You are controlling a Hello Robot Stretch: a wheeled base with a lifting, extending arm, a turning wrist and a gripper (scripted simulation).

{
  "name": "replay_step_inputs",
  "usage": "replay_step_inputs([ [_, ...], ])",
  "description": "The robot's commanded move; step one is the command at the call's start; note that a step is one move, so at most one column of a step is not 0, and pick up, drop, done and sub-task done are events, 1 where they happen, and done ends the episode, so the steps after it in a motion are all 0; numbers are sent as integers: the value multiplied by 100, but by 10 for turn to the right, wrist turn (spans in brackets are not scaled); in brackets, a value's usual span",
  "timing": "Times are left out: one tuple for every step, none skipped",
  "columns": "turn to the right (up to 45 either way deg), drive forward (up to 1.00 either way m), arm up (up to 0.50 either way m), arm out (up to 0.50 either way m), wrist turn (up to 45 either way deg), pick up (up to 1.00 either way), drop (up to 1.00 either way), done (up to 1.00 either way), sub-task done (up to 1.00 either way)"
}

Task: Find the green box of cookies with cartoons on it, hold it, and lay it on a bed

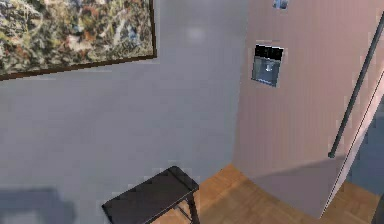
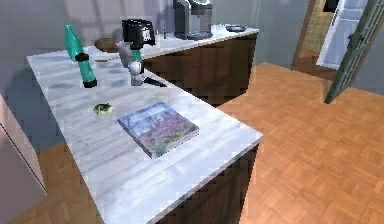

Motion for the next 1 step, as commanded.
replay_step_inputs([
  [30,0,0,0,0,0,0,0,0],
])
